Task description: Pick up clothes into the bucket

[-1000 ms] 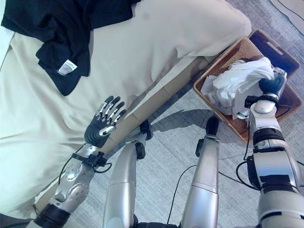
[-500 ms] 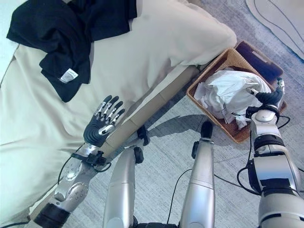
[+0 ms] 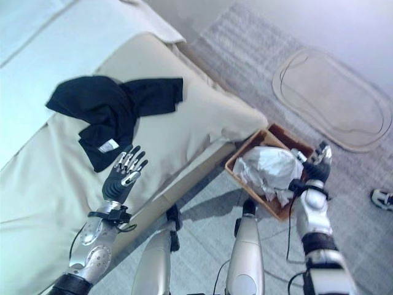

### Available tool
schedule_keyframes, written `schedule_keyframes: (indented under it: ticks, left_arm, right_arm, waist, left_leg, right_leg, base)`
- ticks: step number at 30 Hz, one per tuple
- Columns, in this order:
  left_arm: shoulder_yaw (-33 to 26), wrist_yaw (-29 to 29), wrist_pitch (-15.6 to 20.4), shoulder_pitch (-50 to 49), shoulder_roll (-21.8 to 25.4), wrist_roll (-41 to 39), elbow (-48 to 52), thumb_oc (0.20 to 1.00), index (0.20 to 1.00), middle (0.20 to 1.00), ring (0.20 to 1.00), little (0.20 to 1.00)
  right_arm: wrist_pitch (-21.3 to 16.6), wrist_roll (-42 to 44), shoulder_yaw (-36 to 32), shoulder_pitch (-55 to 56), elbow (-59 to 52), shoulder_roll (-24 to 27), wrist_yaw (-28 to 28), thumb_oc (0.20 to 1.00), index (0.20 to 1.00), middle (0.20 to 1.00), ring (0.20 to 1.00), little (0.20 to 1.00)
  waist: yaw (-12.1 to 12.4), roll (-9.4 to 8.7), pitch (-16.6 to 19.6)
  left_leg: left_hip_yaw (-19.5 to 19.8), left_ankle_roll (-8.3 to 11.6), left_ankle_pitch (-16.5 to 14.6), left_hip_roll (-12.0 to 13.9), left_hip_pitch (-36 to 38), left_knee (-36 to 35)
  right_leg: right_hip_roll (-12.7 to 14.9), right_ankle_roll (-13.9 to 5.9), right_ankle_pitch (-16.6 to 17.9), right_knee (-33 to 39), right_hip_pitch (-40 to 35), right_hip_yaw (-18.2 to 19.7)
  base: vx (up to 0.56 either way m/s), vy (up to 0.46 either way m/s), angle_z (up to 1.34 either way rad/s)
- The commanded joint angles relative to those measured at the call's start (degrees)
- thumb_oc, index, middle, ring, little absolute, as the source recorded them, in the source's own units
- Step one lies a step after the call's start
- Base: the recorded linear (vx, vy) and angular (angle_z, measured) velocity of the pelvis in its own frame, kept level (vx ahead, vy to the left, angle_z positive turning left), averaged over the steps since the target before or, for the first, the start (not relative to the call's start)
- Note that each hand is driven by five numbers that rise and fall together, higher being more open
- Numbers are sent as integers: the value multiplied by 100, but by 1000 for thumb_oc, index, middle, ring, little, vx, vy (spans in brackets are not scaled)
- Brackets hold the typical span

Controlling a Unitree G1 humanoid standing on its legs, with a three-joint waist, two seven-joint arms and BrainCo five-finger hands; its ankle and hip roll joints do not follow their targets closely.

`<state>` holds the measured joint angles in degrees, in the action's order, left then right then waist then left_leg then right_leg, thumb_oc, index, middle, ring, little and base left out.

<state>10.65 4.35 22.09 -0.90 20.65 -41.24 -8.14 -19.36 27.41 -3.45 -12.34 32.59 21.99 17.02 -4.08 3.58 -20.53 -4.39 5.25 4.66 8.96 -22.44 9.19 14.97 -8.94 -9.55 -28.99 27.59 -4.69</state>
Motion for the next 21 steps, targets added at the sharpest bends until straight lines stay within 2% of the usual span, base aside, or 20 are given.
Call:
schedule_keyframes:
  ticks: [1,5,6,7,9,10,15,18,21]
  left_arm:
    - [-348,-386,306,-44,316,999,117,1000,1000,1000,1000,1000]
    - [-392,-546,311,-111,379,1559,68,1000,1000,1000,1000,1000]
    - [-434,-722,326,-144,425,2059,51,1000,1000,1000,1000,1000]
    - [-431,-736,323,-152,422,2074,57,1000,1000,1000,1000,1000]
    - [-479,-987,303,-187,482,2747,5,1000,1000,1000,1000,1000]
    - [-474,-1000,301,-194,480,2762,9,1000,1000,1000,1000,1000]
    - [-454,-1586,200,-7,529,3911,-218,1000,1000,1000,1000,1000]
    - [-484,-1644,184,-37,478,3941,-286,1000,1000,1000,1000,1000]
    - [-598,-1771,121,-125,519,4335,-364,1000,1000,1000,1000,1000]
  right_arm:
    - [-284,-352,114,124,-544,-165,-277,1000,1000,1000,1000,1000]
    - [-241,-477,296,451,-809,-308,-481,1000,1000,1000,1000,1000]
    - [-186,-612,458,600,-951,-358,-591,1000,1000,1000,1000,1000]
    - [-185,-615,460,606,-954,-361,-589,1000,1000,1000,1000,1000]
    - [-146,-697,593,833,-1179,-448,-737,1000,1000,1000,1000,1000]
    - [-145,-697,593,841,-1183,-450,-739,1000,1000,1000,1000,1000]
    - [-76,-580,876,908,-1163,-732,-835,1000,1000,1000,1000,1000]
    - [-43,-558,976,959,-1126,-803,-884,1000,1000,1000,1000,1000]
    - [16,-598,1072,1101,-1197,-841,-983,1000,1000,1000,1000,1000]
  waist:
    - [-8,-318,188]
    - [59,-362,344]
    - [149,-384,462]
    - [142,-385,453]
    - [246,-437,641]
    - [238,-438,637]
    - [435,-557,924]
    - [506,-597,1029]
    - [566,-695,1131]
  left_leg:
    - [134,-34,-430,-173,331,277]
    - [179,-42,-397,-190,661,79]
    - [210,-38,-385,-229,856,-69]
    - [216,-38,-379,-231,878,-84]
    - [239,-42,-370,-286,1089,-246]
    - [247,-42,-367,-288,1103,-255]
    - [339,-60,-442,-366,1373,-319]
    - [354,-76,-474,-393,1459,-347]
    - [373,-123,-555,-460,1512,-307]
  right_leg:
    - [-73,-62,1285,1581,-688,-361]
    - [-34,-94,1324,1826,-1134,-501]
    - [-19,-128,1358,2014,-1410,-618]
    - [-19,-129,1362,2031,-1438,-629]
    - [-8,-170,1395,2234,-1751,-794]
    - [-7,-171,1398,2249,-1775,-807]
    - [25,-223,1433,2519,-2271,-1076]
    - [38,-246,1452,2602,-2390,-1133]
    - [63,-258,1452,2626,-2496,-1146]
  base:
    - [134,-2,15]
    - [113,35,21]
    - [76,30,21]
    - [110,37,20]
    - [102,46,14]
    - [102,50,14]
    - [109,50,26]
    - [92,86,19]
    - [55,59,4]
